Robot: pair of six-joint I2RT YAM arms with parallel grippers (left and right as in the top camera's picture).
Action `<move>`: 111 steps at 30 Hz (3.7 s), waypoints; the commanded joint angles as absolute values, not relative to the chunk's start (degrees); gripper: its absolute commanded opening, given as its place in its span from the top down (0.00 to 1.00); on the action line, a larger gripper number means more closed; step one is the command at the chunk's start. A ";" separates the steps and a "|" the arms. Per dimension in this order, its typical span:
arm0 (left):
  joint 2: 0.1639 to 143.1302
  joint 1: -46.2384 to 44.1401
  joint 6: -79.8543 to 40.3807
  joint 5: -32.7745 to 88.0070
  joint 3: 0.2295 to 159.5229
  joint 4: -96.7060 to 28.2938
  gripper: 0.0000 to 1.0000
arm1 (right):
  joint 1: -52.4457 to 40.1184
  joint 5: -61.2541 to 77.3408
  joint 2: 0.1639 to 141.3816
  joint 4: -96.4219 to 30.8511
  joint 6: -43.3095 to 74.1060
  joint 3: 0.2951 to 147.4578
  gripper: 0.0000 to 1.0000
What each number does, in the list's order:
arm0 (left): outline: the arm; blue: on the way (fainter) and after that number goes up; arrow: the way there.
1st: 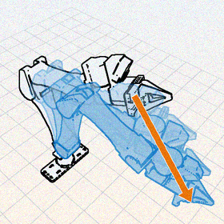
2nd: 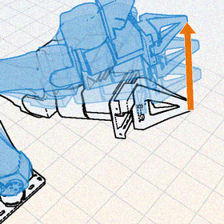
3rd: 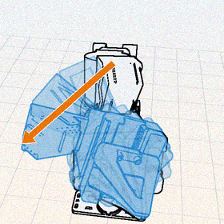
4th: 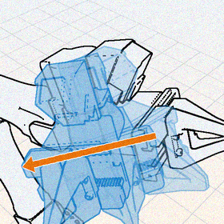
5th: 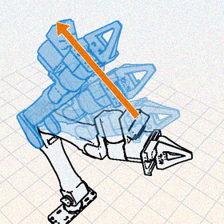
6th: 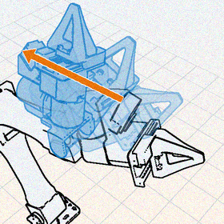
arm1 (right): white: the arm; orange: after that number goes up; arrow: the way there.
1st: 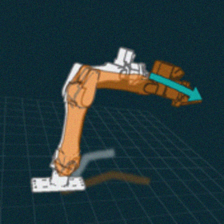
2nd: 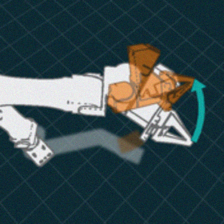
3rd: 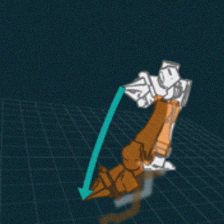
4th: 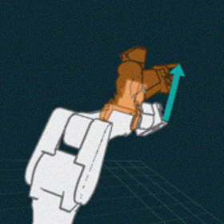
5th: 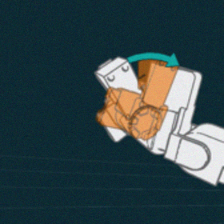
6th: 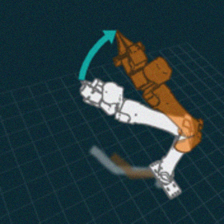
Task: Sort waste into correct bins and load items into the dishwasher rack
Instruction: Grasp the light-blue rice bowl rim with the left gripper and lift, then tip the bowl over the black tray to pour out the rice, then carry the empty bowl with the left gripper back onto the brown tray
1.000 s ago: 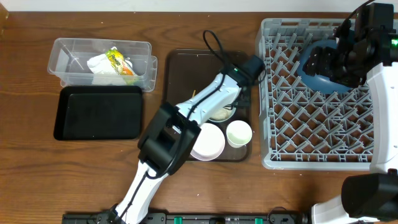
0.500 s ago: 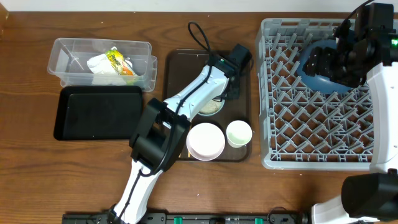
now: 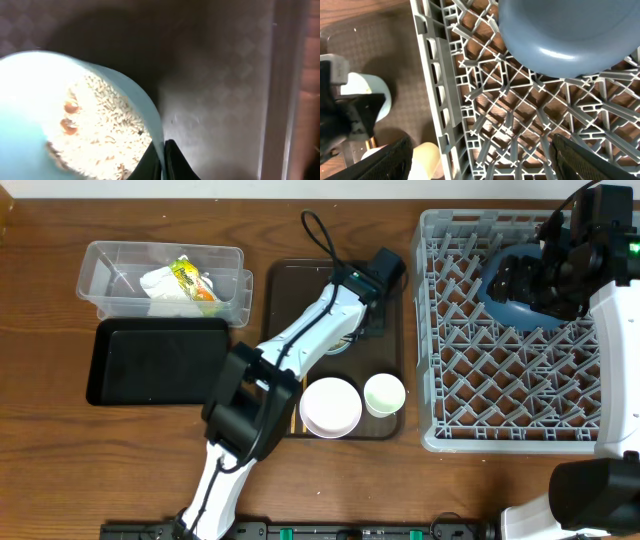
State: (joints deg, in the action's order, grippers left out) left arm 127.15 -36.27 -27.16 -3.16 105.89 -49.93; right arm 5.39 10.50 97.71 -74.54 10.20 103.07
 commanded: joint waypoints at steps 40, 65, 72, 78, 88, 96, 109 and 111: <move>105.95 36.49 -1.50 80.03 76.38 -51.05 0.94 | 5.17 9.02 96.60 -75.26 9.56 104.14 0.14; 112.42 41.12 -14.31 90.04 76.23 -49.10 0.94 | 5.17 8.99 96.60 -75.48 9.56 104.14 0.13; 112.42 41.06 -14.26 89.95 76.23 -49.12 0.94 | 5.17 8.99 96.60 -75.61 9.56 104.12 0.12; 112.25 40.95 -14.22 90.08 76.23 -52.95 0.94 | 5.17 8.99 96.60 -75.70 9.56 104.07 0.12; 111.63 40.64 -12.82 89.67 76.25 -54.65 0.94 | 5.17 8.99 96.60 -75.88 9.56 104.07 0.12; 107.61 36.77 -11.07 89.30 76.49 -56.45 0.94 | 5.17 8.99 96.60 -75.81 9.58 104.07 0.12; 90.37 0.86 -16.58 42.68 80.23 -38.20 0.94 | 3.95 9.47 96.60 -73.78 9.56 104.07 0.11; 90.76 -6.52 -16.12 32.58 80.16 -36.21 0.94 | 3.25 9.43 96.60 -73.73 9.52 104.07 0.11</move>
State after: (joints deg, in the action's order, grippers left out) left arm 90.70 0.69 -15.20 55.07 79.90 -37.10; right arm 4.47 9.21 97.71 -73.87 10.13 103.11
